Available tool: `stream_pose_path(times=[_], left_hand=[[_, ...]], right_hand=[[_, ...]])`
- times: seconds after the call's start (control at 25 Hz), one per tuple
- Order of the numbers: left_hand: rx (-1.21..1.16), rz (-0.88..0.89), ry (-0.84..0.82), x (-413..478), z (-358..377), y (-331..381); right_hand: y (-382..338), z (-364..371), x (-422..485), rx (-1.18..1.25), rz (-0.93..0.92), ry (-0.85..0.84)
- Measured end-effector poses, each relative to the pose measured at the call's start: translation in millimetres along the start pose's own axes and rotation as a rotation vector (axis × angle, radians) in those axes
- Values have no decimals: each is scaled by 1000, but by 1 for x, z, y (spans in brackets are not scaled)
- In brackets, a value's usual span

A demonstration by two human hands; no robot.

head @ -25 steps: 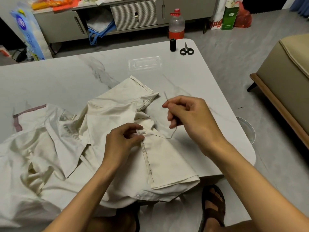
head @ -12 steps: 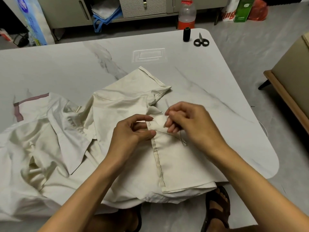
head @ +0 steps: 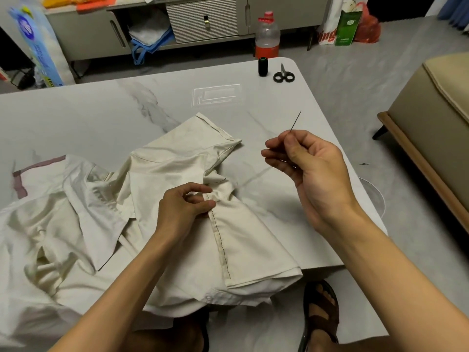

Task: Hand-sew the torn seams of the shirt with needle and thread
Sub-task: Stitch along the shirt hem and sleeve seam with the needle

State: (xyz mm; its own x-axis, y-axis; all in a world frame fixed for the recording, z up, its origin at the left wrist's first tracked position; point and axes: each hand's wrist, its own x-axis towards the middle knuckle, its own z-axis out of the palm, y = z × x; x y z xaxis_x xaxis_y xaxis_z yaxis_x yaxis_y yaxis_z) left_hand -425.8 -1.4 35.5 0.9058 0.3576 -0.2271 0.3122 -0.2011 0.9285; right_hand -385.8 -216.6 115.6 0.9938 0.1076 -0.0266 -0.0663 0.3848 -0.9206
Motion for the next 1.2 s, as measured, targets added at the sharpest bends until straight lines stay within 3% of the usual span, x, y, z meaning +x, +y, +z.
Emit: stream_pose_path(times=[0.48,0.72,1.0,1.2], left_hand=[[-17,-11,38,-3,7,0],[22,108,25,-14,4,2],[-33,96,-29,-12,-6,4],[-58,114,-83,-11,-7,8]], right_hand=[[-13,-22,-5,52,-34,21],[3,-14,-3,-274,-3,-80],[29,8,1,-559,15,-286],[51,13,6,-1037,-118,-381]])
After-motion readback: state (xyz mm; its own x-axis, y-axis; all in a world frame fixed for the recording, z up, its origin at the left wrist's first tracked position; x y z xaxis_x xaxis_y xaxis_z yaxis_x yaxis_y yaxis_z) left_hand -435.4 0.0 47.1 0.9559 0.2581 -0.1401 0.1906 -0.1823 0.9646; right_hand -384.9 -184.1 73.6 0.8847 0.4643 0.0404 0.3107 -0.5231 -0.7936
